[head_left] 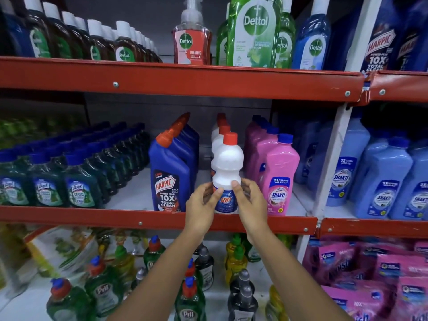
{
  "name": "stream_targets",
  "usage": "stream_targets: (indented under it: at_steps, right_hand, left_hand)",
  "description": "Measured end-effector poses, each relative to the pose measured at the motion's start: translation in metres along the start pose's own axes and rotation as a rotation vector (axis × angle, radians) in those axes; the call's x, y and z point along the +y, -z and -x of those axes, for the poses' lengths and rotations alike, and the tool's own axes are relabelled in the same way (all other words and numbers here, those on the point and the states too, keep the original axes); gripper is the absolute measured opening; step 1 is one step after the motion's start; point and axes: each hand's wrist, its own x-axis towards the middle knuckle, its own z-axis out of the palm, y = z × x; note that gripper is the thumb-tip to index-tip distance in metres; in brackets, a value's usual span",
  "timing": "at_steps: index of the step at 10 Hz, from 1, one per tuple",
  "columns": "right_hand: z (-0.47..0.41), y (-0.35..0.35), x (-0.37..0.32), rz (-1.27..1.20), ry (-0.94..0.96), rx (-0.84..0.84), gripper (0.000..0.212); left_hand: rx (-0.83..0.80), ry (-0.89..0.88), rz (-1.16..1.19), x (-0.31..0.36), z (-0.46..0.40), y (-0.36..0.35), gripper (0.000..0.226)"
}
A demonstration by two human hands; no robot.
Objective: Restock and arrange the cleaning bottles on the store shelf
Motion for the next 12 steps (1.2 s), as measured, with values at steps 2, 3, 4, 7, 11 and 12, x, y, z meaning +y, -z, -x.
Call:
stream_targets:
  at_steps: [2, 3, 4, 7, 11, 12]
  right_hand:
    - [0.032, -0.024, -0.004, 0.118, 0.321, 0.227, 0.022]
    - [0.045, -0.05, -0.015, 0.111, 0.398, 0.14, 0.024]
    - [0.049, -0.075, -0.017, 0.111, 0.35, 0.007, 0.03]
    - [0.029, -0.11, 0.001, 0.186, 0.11, -0.148, 0.047]
    - [0.031, -0.112, -0.005, 0.239, 0.098, -0.129, 0.042]
    - [0.036, -0.105, -0.01, 0.301, 0.163, -0.187, 0.05]
  left_hand:
    - [0.24, -0.199, -0.121, 0.002, 0.02, 0.03, 0.016]
    - [0.499, -0.292, -0.163, 0.0, 0.023, 0.058, 0.008]
    - [0.601, -0.245, -0.185, -0.007, 0.016, 0.081, 0.015]
    - [0.302, -0.079, -0.27, -0.016, -0.011, 0.11, 0.036]
    - [0.252, -0.072, -0.287, -0.018, -0.012, 0.114, 0.032]
    - [0.282, -0.125, -0.318, -0.01, 0.001, 0.106, 0.034]
